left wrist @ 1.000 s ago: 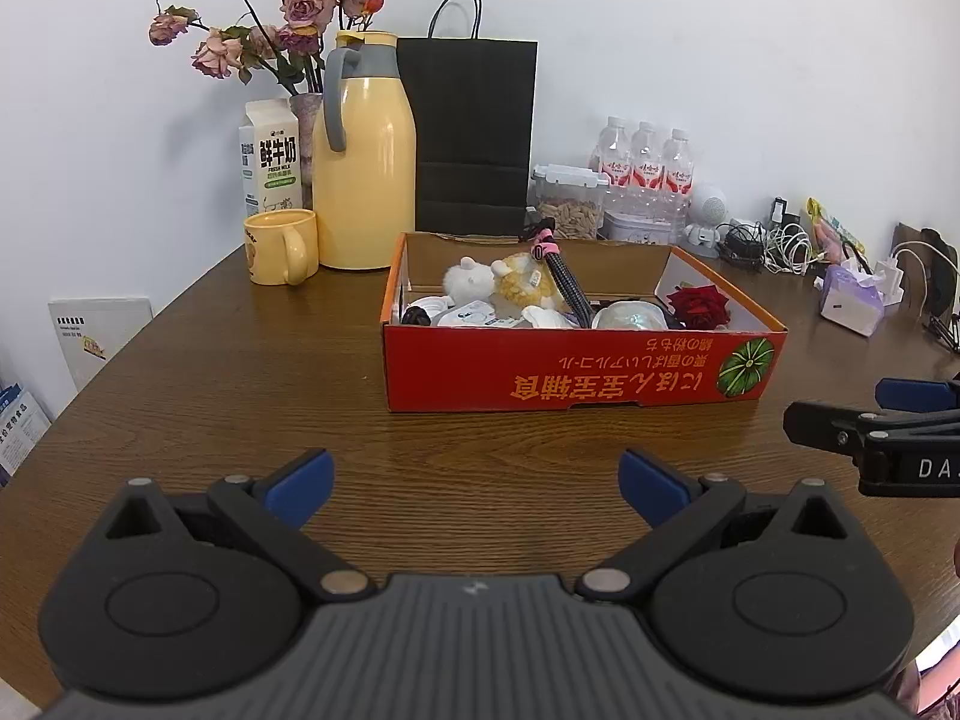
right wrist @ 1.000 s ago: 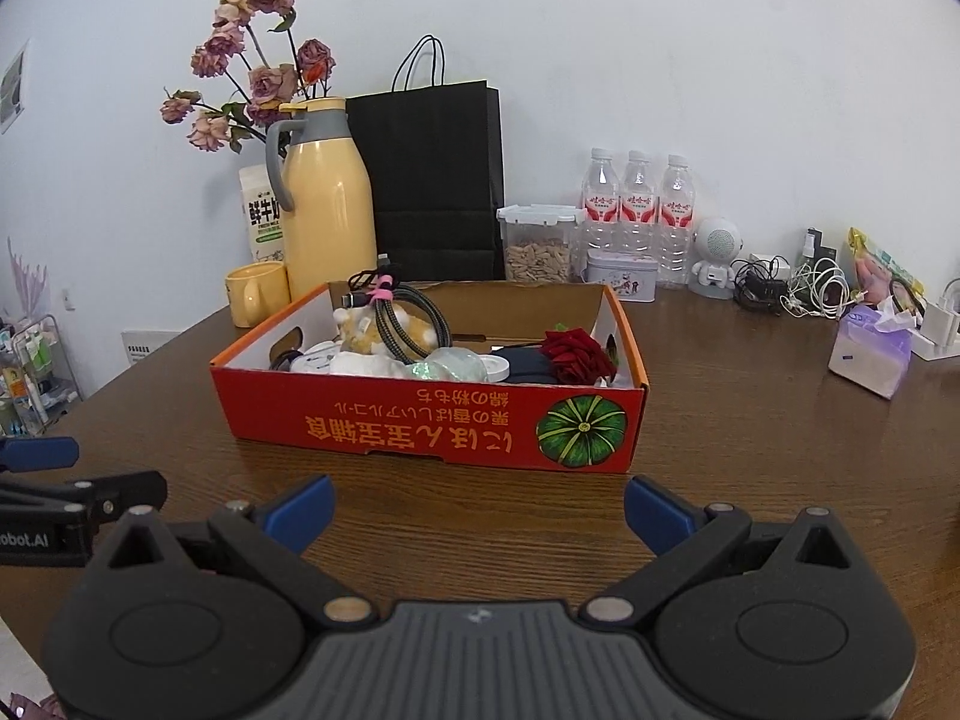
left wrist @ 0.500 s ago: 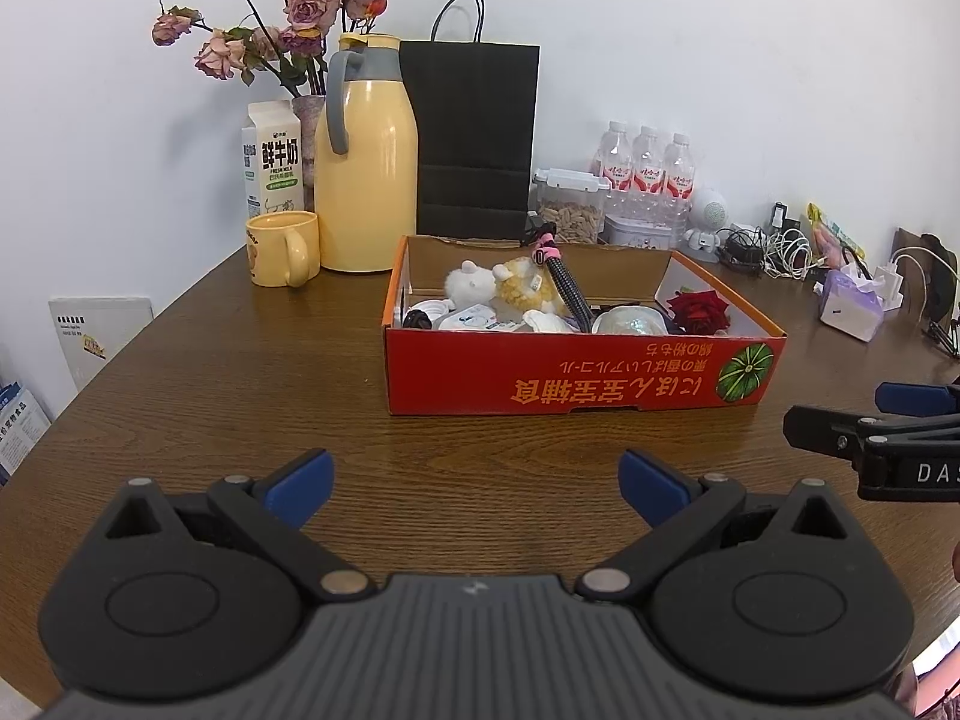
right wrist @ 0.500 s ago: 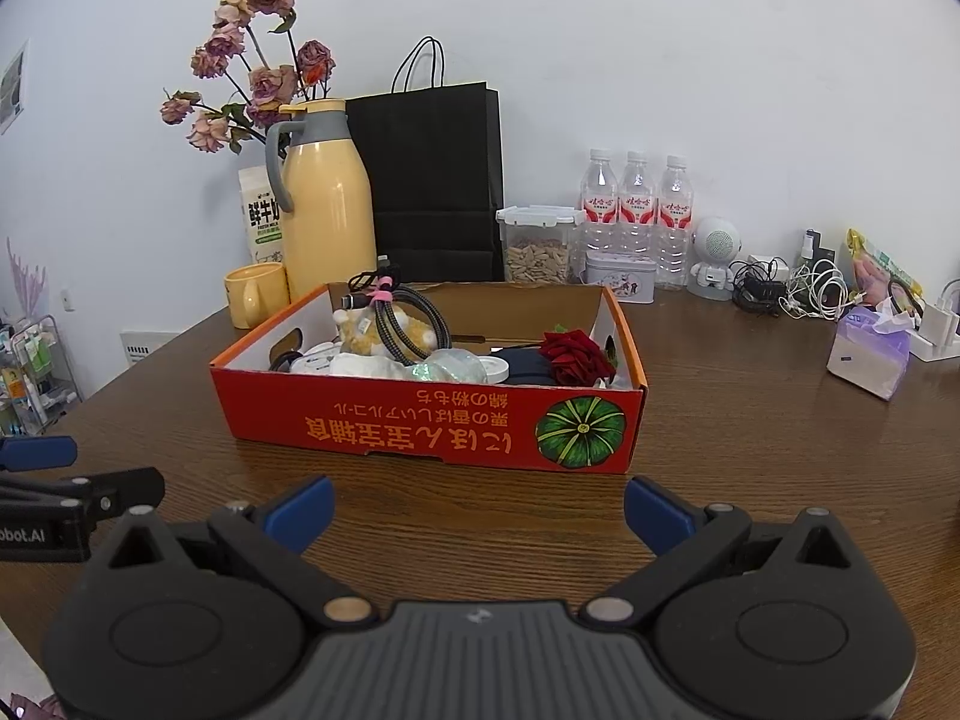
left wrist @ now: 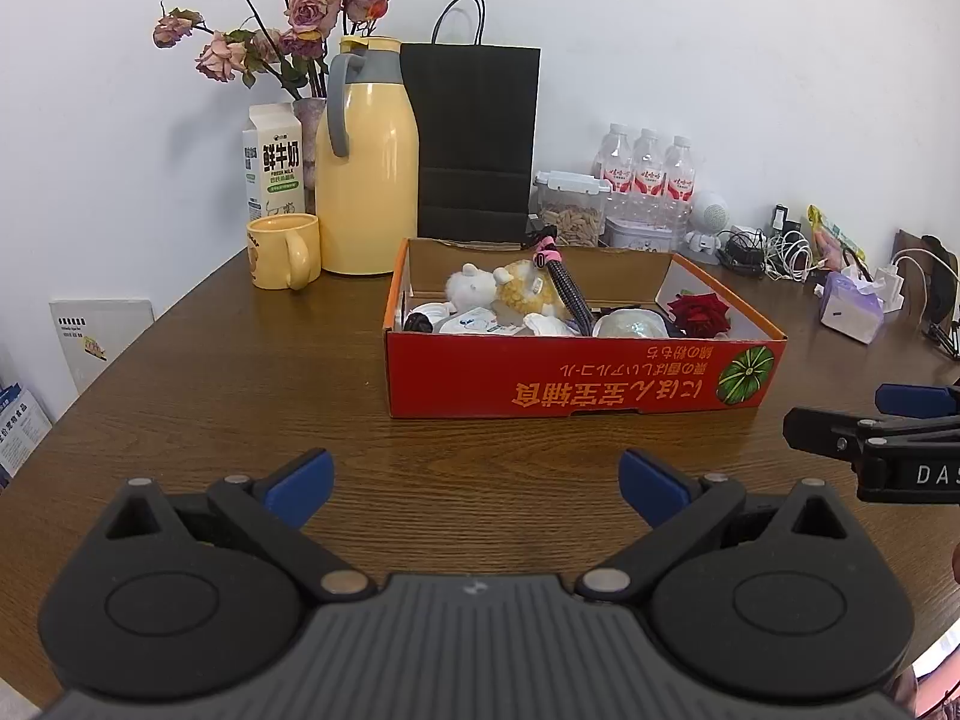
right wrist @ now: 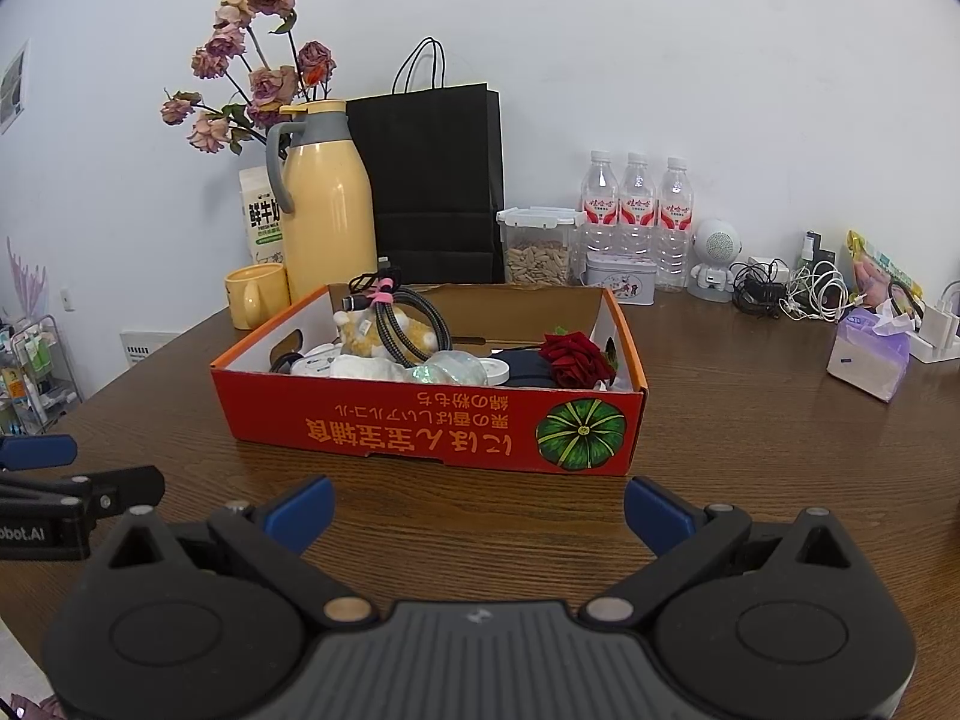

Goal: Organize objects

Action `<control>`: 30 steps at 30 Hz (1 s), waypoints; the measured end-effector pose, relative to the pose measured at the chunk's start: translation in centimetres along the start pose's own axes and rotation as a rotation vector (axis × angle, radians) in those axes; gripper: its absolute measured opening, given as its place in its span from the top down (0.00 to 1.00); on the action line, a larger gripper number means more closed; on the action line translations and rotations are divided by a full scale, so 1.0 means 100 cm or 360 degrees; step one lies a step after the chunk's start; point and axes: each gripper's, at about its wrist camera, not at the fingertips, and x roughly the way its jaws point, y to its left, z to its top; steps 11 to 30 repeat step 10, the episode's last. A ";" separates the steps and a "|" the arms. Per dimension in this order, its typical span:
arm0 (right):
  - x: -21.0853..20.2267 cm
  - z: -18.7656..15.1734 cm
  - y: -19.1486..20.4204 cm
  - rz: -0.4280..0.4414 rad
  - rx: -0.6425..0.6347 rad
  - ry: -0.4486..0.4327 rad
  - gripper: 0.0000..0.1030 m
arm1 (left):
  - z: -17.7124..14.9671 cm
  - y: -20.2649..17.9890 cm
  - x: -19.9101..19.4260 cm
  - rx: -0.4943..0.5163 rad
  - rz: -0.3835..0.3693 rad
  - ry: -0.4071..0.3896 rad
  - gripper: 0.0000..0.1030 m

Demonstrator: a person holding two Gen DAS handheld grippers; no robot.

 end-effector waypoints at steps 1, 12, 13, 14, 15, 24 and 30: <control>0.000 0.000 0.000 0.0000 0.0001 0.0000 0.00 | 0.001 0.000 0.000 0.0000 0.0001 -0.0001 0.00; 0.000 0.000 0.000 0.0001 -0.0002 0.0003 0.00 | 0.001 -0.002 -0.001 0.0014 0.0008 -0.0010 0.00; 0.000 0.000 0.000 0.0001 -0.0002 0.0003 0.00 | 0.001 -0.002 -0.001 0.0014 0.0008 -0.0010 0.00; 0.000 0.000 0.000 0.0001 -0.0002 0.0003 0.00 | 0.001 -0.002 -0.001 0.0014 0.0008 -0.0010 0.00; 0.000 0.000 0.000 0.0001 -0.0002 0.0003 0.00 | 0.001 -0.002 -0.001 0.0014 0.0008 -0.0010 0.00; 0.000 0.000 0.000 0.0001 -0.0002 0.0003 0.00 | 0.001 -0.002 -0.001 0.0014 0.0008 -0.0010 0.00; 0.000 0.000 0.000 0.0001 -0.0002 0.0003 0.00 | 0.001 -0.002 -0.001 0.0014 0.0008 -0.0010 0.00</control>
